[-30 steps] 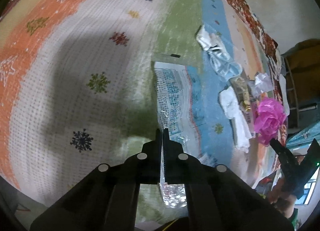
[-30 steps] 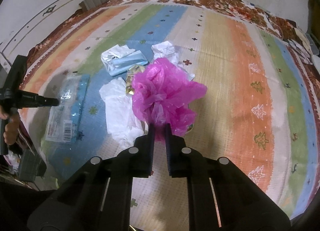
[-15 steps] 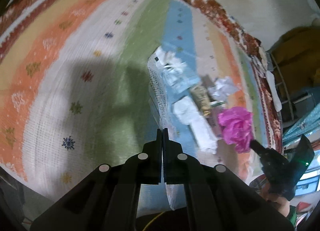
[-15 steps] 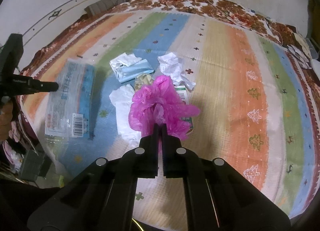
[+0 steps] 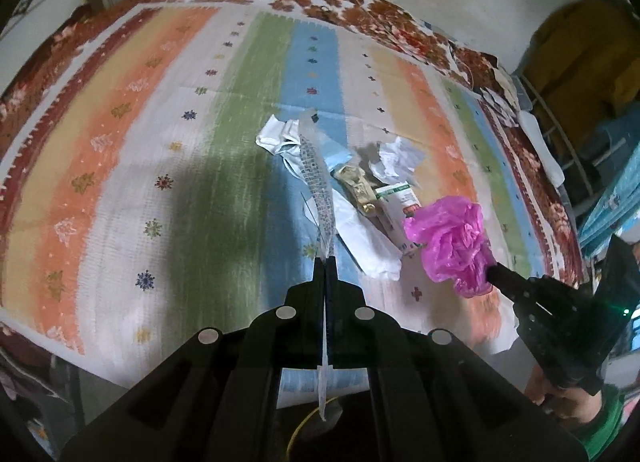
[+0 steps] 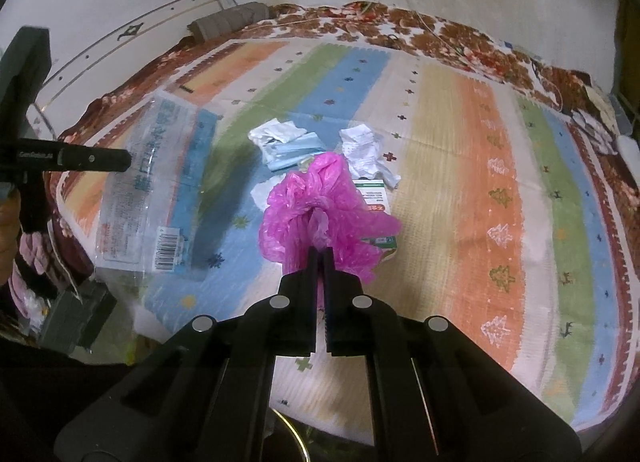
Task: Collect trash
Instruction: 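Carry the clear wrapper and pink bag in both tools over the black bin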
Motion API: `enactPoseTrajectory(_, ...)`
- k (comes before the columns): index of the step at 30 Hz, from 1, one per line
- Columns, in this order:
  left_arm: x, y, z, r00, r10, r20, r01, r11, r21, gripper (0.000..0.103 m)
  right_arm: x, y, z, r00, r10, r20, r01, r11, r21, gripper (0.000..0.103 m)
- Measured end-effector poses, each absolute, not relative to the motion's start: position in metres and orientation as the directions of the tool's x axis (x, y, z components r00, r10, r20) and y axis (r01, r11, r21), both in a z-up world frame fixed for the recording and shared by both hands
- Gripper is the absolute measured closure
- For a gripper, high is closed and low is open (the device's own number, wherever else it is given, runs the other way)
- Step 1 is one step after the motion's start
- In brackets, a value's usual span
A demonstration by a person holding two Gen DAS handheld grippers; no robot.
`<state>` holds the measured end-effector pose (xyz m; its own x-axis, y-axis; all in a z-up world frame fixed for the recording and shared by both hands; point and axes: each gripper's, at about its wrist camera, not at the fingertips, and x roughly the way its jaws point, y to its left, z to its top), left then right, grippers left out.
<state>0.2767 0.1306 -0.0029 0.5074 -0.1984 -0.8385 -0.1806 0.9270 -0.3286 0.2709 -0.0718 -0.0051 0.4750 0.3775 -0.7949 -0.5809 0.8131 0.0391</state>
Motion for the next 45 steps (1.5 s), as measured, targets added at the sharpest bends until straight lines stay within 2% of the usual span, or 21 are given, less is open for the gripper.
enactPoseTrajectory(28, 0.181, 0.06, 0.044, 0.618, -0.183, -0.765, -0.074, 0.955, -0.289, 0.103, 0.165, -0.102, 0.028, 0.507, 0.451, -0.735, -0.589, 0.803, 0.086, 0.101)
enactPoseTrajectory(37, 0.154, 0.032, 0.037, 0.618, -0.173, -0.767, -0.037, 0.968, -0.249, 0.103, 0.134, -0.112, 0.029, 0.542, 0.448, -0.711, -0.584, 0.809, 0.064, 0.101)
enactPoseTrajectory(45, 0.138, 0.016, 0.018, 0.578, -0.173, -0.798, -0.026, 0.973, -0.23, 0.103, 0.111, -0.116, 0.016, 0.524, 0.434, -0.733, -0.589, 0.806, 0.056, 0.101)
